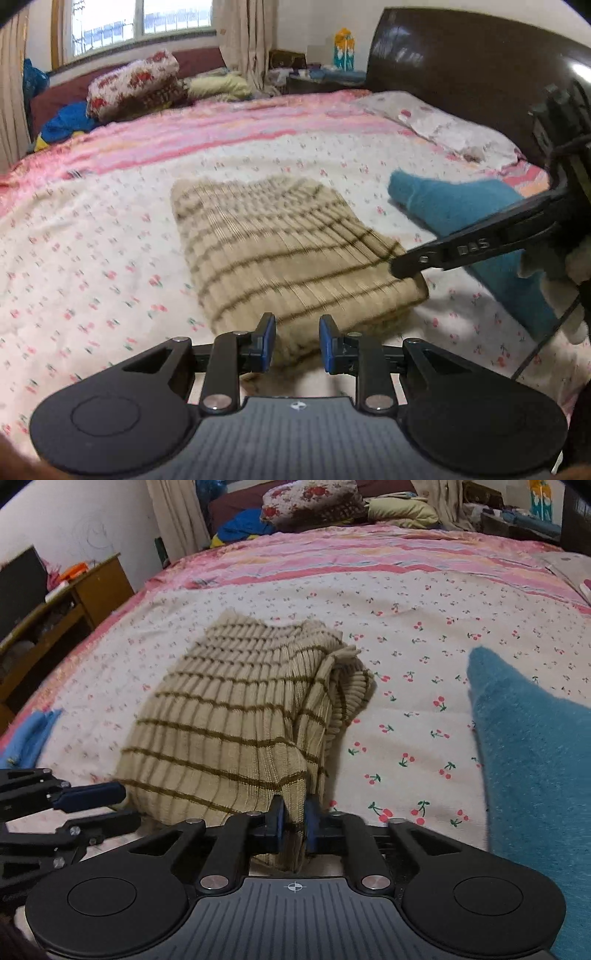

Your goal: Fold small clothes

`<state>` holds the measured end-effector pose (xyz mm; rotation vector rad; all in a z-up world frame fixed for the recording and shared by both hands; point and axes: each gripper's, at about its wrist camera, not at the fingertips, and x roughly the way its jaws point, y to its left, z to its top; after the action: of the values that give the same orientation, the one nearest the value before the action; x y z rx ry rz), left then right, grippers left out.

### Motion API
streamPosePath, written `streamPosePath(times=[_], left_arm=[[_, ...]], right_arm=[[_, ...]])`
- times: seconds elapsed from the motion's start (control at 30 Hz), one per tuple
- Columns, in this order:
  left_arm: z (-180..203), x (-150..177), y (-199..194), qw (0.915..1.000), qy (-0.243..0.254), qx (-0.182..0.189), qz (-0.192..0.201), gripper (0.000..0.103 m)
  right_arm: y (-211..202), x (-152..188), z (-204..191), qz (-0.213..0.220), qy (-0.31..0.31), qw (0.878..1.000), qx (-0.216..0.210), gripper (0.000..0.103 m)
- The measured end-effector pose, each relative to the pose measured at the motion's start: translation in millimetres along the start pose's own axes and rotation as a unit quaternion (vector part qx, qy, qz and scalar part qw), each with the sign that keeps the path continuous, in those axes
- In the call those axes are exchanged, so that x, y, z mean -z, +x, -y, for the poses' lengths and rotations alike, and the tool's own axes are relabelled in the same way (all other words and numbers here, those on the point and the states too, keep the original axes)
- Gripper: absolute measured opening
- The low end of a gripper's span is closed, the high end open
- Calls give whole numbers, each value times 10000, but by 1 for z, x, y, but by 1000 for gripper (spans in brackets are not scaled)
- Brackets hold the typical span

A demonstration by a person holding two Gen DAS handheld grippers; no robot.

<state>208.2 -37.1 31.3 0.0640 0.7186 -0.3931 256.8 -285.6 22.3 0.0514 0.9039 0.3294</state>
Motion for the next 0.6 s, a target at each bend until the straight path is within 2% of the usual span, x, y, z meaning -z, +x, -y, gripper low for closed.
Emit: streamPosePath(times=[0.13,0.23,0.3,0.37,0.57,0.6], left_arm=[[-16,-13,-10,9994,-139,-58,300,32],[-25,-24,-3,9989,-206,-116,403,34],[-29,-30,9,9987,-284,-180,395,34],[-33,-32,21,9985,-386,-179,340,34],[-36,-28,48,9990,-393,-195,126,35],[-35,-28,48,9991,-358,-194,132,35]], right_arm=[[-19,-10,-2,304,-2,9995,9,17],[-21,-24,-3,454,39,9990,39,18],[-9,-39,-2,551,190,9982,160,31],[10,-52,-1,601,332,9974,231,35],[61,-74,10,517,931,9943,103,36],[67,-74,11,468,926,9945,146,29]])
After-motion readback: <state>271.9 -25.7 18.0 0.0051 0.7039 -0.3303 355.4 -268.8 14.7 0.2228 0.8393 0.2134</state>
